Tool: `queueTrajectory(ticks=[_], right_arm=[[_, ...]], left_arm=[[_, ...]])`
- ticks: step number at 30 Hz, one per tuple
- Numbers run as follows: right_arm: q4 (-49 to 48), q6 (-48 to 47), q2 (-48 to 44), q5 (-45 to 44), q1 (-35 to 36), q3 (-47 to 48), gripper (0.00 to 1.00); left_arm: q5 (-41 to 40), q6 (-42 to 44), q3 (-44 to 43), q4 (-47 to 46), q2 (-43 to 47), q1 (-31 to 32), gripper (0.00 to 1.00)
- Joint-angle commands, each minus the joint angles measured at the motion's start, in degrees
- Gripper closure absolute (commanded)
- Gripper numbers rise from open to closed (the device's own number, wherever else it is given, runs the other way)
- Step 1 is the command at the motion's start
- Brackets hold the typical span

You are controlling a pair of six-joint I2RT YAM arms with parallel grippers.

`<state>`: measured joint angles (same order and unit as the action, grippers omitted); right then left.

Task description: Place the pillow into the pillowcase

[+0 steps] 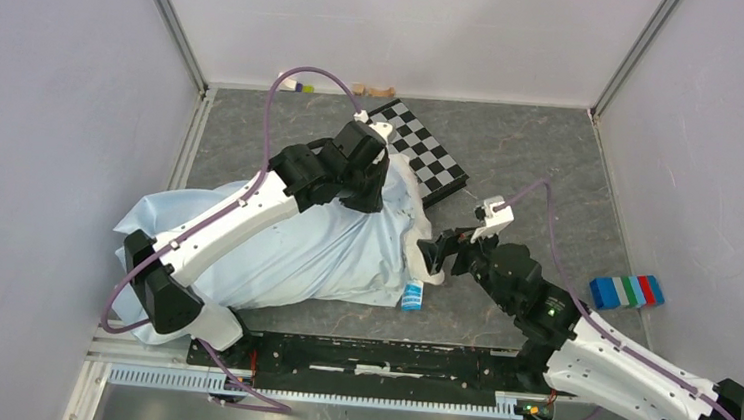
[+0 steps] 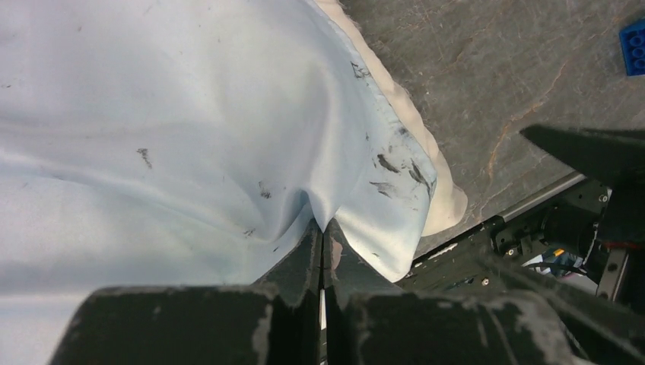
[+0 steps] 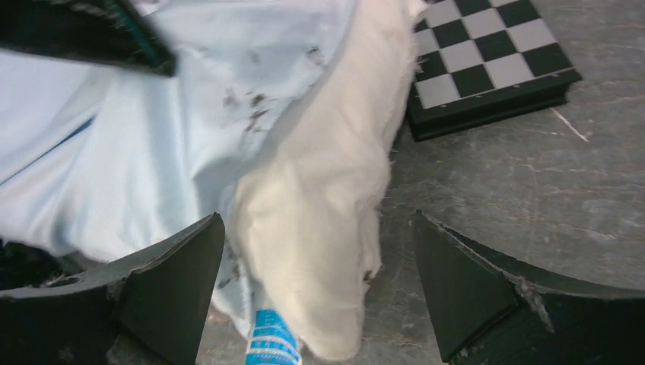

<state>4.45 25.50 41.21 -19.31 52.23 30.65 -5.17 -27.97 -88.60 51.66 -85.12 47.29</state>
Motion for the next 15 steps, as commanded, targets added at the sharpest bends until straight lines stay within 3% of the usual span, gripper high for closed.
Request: queueTrajectory(ticks=[1,6,11,13,14,15], right_arm=[[2.9,-3.2,1.0,-2.9,6.3,0.4,0.02],[-3.2,-4.3,8.9,-2.6,11.9,-1.5,0.02],[-9.8,-4.6,18.5,-4.8,12.0,-0.9,0.03],[-9.8,-6.7,21.7,-1.9,12.1,4.0,0.22],[-9.4,-7.0,22.2,0.3,12.3,6.4,0.44],[-8.2,-6.6,22.3,4.0,12.4,9.6,0.73]], left_arm=[[1.9,-1.6,0.4,-3.4,-0.5,-0.6,0.98],[2.1,-1.5,0.8,-3.6,-0.6,-0.6,0.98],[2.4,-1.3,0.9,-4.0,0.8,-0.6,0.98],[2.4,-0.8,0.0,-3.9,1.1,-0.6,0.98],[2.1,-0.6,-0.5,-3.9,1.1,-0.6,0.98],[1.7,-0.3,-1.6,-3.5,0.9,-0.7,0.98]])
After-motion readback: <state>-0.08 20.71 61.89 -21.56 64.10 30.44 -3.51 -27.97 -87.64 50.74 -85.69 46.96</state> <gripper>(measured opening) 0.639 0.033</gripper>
